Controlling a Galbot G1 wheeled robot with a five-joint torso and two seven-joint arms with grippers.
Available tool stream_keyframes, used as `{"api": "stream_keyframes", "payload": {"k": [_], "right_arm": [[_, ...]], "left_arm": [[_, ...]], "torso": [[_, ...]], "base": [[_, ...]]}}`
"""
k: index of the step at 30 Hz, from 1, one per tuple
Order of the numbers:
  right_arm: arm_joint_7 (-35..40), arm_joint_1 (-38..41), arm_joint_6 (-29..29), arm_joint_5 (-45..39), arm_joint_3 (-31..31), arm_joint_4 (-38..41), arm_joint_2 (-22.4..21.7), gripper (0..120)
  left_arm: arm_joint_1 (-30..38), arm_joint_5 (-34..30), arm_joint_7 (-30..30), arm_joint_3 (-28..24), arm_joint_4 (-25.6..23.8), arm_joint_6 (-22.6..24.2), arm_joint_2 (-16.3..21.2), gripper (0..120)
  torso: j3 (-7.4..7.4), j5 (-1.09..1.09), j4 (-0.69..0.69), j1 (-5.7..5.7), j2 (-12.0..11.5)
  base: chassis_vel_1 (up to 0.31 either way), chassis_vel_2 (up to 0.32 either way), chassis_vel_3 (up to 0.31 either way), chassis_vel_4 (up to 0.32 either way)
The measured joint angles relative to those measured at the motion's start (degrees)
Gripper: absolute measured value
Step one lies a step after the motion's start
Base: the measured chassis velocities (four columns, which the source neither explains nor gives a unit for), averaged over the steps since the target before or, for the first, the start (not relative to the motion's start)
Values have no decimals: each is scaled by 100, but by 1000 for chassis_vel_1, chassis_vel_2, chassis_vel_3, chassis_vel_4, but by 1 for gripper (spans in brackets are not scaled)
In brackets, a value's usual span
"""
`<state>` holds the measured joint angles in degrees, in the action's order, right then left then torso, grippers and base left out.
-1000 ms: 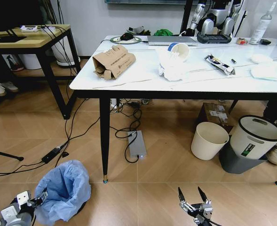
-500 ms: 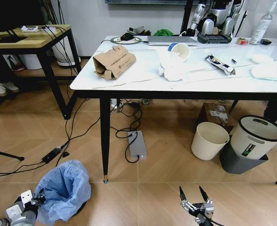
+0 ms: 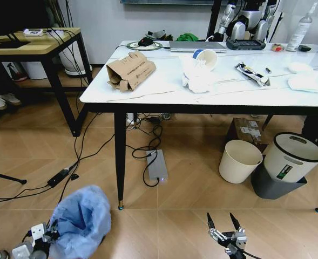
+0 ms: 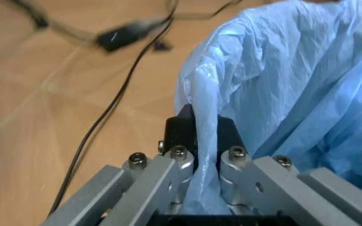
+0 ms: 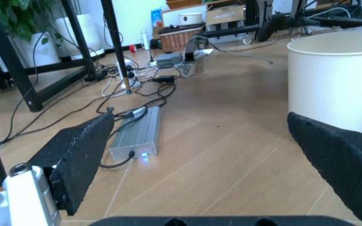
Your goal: Pick up the trash bin and place the trash from the table into it.
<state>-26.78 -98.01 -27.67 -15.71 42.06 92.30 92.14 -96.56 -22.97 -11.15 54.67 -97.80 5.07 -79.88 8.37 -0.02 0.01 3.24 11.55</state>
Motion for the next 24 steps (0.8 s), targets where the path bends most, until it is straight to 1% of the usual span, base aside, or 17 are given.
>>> {"api": "stream_keyframes", "payload": {"k": [3,6,8,12,15,18,24], "right_arm": [[3,-2,21,13,-3,51,0,100],[5,-14,24,30,-5,68,0,100],[6,-37,24,51,-6,99,0,100],[7,-61,25,90,16,122,0,100],[9,-66,28,117,45,141,0,100],[15,-66,42,141,51,154,0,100],[23,-75,44,159,59,154,0,100]], "left_arm": [[-281,-74,-188,-63,-305,-355,-27,0],[-356,-149,-196,-77,-391,-440,-26,0],[-512,-282,-216,-107,-549,-568,-7,0],[-861,-469,-190,-208,-907,-552,16,0],[-987,-526,-149,-263,-1046,-587,11,0],[-1016,-524,-142,-304,-1078,-738,13,0],[-962,-520,-235,-337,-1070,-803,32,0]], "torso": [[0,1,-1,0,0],[0,1,-1,0,1],[0,1,-2,0,1],[0,2,0,0,1],[0,2,-1,0,1],[0,2,-1,0,1],[0,2,-1,0,1]], "base": [[0,0,0,0],[0,0,0,0],[0,0,0,0],[0,0,0,0],[0,0,0,0],[0,0,0,0],[0,0,0,0]]}}
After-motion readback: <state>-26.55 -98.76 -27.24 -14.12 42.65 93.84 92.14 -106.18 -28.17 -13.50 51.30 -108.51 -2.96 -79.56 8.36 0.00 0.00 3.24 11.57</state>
